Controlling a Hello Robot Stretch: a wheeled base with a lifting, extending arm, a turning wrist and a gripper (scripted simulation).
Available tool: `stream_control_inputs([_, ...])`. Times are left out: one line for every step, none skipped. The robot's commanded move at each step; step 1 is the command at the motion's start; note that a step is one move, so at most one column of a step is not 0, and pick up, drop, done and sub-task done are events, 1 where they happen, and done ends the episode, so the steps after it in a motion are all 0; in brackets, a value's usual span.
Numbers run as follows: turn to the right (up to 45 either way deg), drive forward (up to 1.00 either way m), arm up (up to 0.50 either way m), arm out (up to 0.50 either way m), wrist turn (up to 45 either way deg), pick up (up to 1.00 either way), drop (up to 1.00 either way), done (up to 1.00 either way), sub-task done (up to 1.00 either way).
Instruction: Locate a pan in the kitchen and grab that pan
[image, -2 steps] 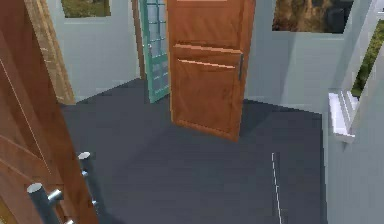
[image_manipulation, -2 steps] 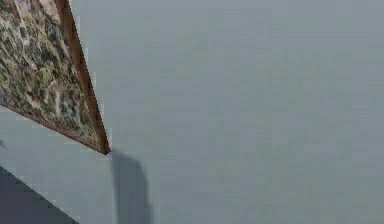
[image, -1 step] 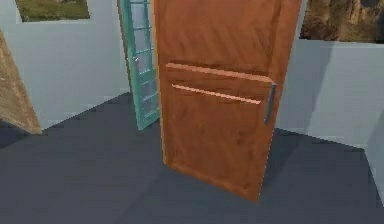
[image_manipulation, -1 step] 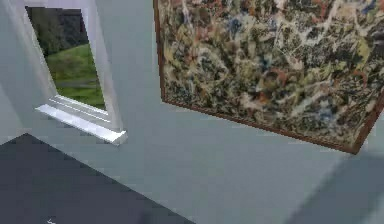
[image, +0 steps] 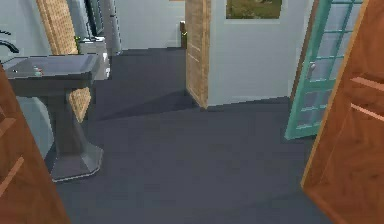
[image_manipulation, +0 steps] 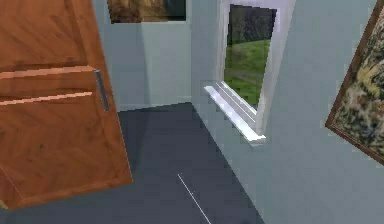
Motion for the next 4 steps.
stream_control_inputs([-6.0, 0.00, 0.00, 0.00, 0.0, 0.00, 0.00, 0.00, 0.00])
stream_control_inputs([0.0, 1.00, 0.00, 0.00, 0.0, 0.00, 0.00, 0.00, 0.00])
stream_control_inputs([-3.0, 0.00, 0.00, 0.00, 0.0, 0.00, 0.00, 0.00, 0.00])
stream_control_inputs([0.0, 1.00, 0.00, 0.00, 0.0, 0.00, 0.00, 0.00, 0.00])
